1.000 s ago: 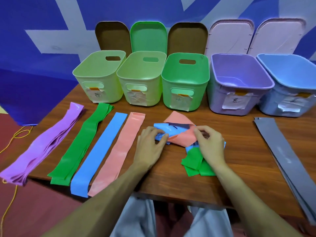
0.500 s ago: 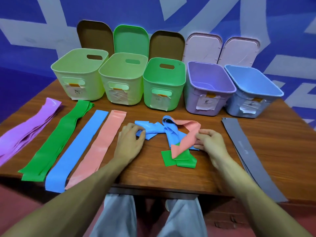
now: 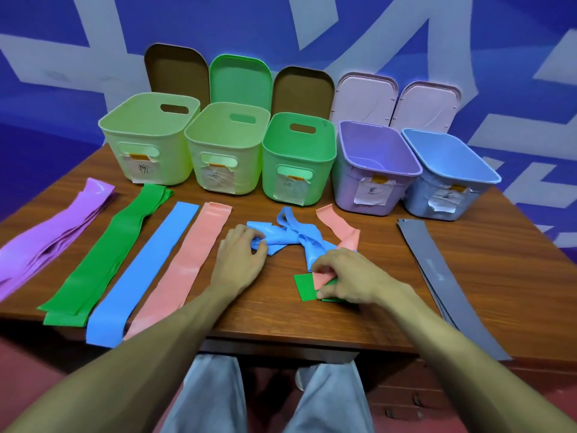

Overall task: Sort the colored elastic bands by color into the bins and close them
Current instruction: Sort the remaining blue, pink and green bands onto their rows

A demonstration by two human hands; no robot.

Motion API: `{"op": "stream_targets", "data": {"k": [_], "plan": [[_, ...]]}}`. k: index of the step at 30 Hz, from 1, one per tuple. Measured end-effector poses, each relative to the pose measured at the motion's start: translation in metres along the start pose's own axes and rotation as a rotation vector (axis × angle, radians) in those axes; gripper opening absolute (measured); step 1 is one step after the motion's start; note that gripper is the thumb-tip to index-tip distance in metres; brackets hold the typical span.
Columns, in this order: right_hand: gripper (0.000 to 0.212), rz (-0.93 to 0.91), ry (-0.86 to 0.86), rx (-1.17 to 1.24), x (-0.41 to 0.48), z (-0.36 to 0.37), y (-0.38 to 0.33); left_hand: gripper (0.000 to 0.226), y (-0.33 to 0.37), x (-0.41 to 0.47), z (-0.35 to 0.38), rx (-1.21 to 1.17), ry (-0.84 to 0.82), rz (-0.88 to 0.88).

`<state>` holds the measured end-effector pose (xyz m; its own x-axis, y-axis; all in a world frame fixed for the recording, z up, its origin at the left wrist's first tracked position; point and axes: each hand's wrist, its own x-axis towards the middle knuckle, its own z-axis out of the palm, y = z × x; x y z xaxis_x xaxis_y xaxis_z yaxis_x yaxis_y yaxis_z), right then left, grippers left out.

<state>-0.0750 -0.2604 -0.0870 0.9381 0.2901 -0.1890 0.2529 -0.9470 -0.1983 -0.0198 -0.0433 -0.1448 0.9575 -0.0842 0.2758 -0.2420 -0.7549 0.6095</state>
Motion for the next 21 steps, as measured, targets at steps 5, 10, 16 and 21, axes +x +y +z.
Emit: {"op": "stream_targets", "data": {"k": [5, 10, 16, 21], "plan": [[0.021, 0.192, 0.116, 0.216, 0.001, 0.009, -0.002, 0.023, 0.004, -0.002, -0.003, 0.034, -0.001, 0.028], [0.021, 0.371, 0.243, 0.288, 0.005, 0.019, -0.015, 0.031, 0.007, -0.005, -0.003, 0.133, -0.031, 0.030], [0.008, 0.436, 0.218, 0.205, 0.009, 0.015, -0.021, 0.044, 0.020, -0.004, -0.016, 0.317, -0.258, 0.028], [0.016, 0.446, 0.300, 0.318, -0.001, -0.010, -0.010, 0.048, 0.032, -0.001, -0.033, 0.275, -0.306, 0.002]]}}
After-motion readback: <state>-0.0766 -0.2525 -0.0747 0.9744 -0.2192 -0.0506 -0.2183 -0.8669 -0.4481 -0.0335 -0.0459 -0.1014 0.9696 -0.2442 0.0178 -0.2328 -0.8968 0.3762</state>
